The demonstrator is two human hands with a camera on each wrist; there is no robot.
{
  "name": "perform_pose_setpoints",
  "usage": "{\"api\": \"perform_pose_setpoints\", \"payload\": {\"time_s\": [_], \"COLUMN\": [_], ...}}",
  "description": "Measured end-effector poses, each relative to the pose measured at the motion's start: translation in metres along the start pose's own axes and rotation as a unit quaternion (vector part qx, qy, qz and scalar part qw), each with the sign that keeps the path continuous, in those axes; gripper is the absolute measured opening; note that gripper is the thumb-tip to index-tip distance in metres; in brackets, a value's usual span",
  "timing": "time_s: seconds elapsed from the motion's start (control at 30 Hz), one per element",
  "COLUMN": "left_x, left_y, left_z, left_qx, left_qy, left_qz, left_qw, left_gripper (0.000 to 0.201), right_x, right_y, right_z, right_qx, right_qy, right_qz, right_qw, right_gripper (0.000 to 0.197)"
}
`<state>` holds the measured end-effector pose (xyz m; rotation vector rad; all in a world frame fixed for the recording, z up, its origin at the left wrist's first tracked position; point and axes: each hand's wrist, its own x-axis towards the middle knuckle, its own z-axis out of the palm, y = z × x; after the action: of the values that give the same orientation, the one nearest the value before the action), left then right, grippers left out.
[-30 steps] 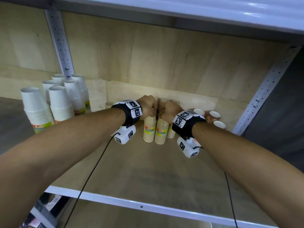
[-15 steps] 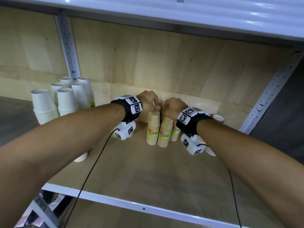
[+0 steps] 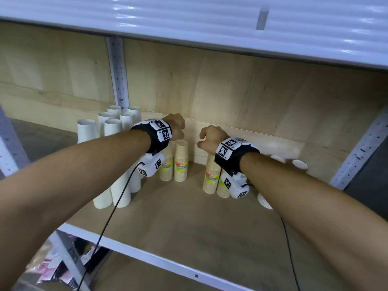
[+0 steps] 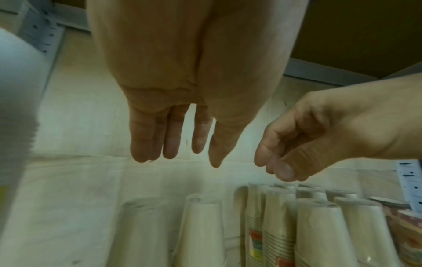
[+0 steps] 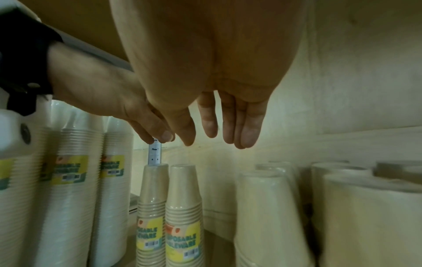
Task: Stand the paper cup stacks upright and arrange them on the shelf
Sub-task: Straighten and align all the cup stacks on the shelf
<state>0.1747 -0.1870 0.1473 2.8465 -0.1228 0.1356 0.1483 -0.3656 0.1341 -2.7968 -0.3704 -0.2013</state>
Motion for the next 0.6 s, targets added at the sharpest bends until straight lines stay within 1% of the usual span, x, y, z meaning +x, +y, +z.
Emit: {"api": "perform_pose_setpoints", "payload": {"time_s": [0.23,0.37,0.43,0.47,0.53,0.57,0.6], "left_x": [-0.001,-0.005,-0.007,-0.007,-0.010,-0.011,-0.011], "left_y": [-0.021,-0.020,-0.021,-0.021,-0.022,-0.024,-0.023], "left_z": [0.014,0.024,0.030,0.032,0.035,0.037,0.038], "left_qx": [0.042,0.053,0.067,0.075,0.098,0.107,0.118], "left_qy": [-0.020,-0.027,-0.026,-0.026,-0.031,-0.030,-0.028], "left_qz": [-0.038,-0.058,-0.051,-0.045,-0.035,-0.028,-0.026], "left_qw": [0.998,0.996,0.996,0.996,0.994,0.993,0.992], "left_gripper": [0.052,0.047,0.043,0.039,0.023,0.015,0.015], "right_x": [0.011,0.019,0.021,0.023,0.026,0.027,0.028], "right_y": [-0.030,-0.043,-0.049,-0.050,-0.052,-0.053,-0.052], "right_z": [0.021,0.035,0.041,0.044,0.050,0.052,0.055], "right_qx": [0.002,0.006,0.004,-0.003,-0.021,-0.026,-0.029], "right_qy": [-0.037,-0.066,-0.073,-0.075,-0.079,-0.080,-0.083], "right_qz": [-0.037,-0.044,-0.055,-0.061,-0.062,-0.062,-0.062], "right_qw": [0.999,0.997,0.996,0.995,0.995,0.995,0.994], "right_gripper": [0.039,0.042,0.042,0.038,0.018,0.012,0.010]}}
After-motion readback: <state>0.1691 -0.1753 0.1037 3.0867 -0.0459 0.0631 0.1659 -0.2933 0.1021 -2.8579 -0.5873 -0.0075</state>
